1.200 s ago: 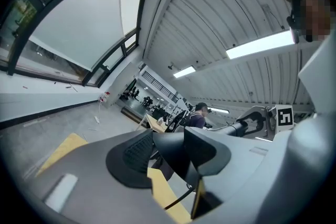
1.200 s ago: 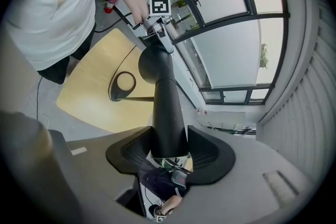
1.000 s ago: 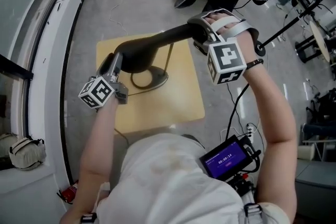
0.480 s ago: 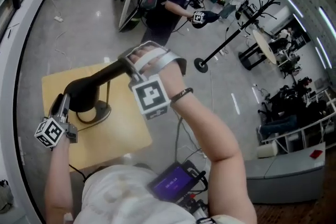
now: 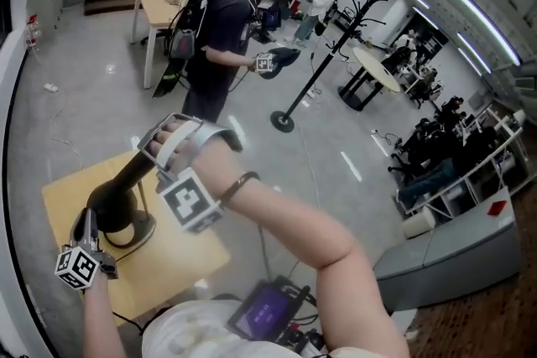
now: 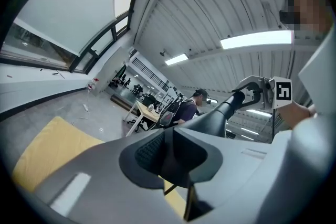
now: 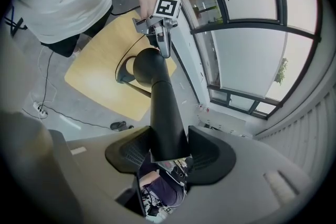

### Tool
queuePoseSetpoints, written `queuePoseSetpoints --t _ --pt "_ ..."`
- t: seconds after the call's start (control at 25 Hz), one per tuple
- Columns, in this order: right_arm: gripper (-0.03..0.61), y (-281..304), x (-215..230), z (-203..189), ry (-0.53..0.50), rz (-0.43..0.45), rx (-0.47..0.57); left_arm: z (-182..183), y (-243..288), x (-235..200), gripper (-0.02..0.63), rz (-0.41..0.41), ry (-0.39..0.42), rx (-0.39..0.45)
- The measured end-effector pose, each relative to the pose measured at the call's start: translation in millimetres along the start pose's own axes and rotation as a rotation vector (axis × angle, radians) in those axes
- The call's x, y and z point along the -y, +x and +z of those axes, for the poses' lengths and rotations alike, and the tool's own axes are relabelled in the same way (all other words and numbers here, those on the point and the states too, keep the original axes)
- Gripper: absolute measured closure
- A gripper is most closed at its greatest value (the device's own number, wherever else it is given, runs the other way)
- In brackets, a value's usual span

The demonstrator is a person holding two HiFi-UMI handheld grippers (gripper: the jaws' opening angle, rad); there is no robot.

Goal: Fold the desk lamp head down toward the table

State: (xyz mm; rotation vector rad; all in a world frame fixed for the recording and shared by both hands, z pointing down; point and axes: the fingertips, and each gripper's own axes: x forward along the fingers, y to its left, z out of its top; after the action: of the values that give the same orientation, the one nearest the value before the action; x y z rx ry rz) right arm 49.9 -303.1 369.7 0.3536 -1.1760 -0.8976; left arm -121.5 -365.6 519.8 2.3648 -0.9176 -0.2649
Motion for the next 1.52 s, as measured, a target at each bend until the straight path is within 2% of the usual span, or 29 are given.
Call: queuePoseSetpoints --t 0.28,0.48,0.64,0.84,1.0,1.2,1.28,1.4,1.52 --pt "0.342 2.9 1.8 0.1 -0.003 -0.006 -0.010 -1.2 1.9 -0.1 0.571 0.009 0.004 0.018" --pt "0.328 2.8 9.7 0.2 0.020 -0.046 -0.014 2.2 -0.9 -7.8 0.571 0.019 0.028 -0.026" --pt "0.295 -2.4 15.8 5.6 0.116 -0.078 0.029 10.9 -17.0 -15.0 0.568 0.017 0.047 -0.017" --pt "0.295 -17.4 16.6 -9.0 0.211 -0.151 0.040 19.4 -21.1 -15.8 0.568 0.005 0.121 0.001" --pt "0.348 -36.4 10.6 -19.4 0.287 -0.194 0.053 34.5 -31.8 -7.9 0.568 -0.010 0.204 0.020" --pt "0.483 -55.1 -8.2 -30.4 0.399 -0.280 0.087 35.2 -48.5 17.7 0.569 -0.024 0.293 0.012" --pt "0.512 -58.2 -19.4 -33.7 0.440 -0.293 0.111 34.0 -51.6 29.3 0.569 -0.019 0.316 0.013" --pt "0.563 -58.2 -41.4 -40.9 0.520 -0.300 0.182 18.9 -43.4 47.4 0.569 -0.013 0.335 0.017" --pt "0.566 -59.0 -78.9 -44.2 0.574 -0.291 0.270 -9.0 -44.4 72.7 0.569 -0.009 0.367 0.008"
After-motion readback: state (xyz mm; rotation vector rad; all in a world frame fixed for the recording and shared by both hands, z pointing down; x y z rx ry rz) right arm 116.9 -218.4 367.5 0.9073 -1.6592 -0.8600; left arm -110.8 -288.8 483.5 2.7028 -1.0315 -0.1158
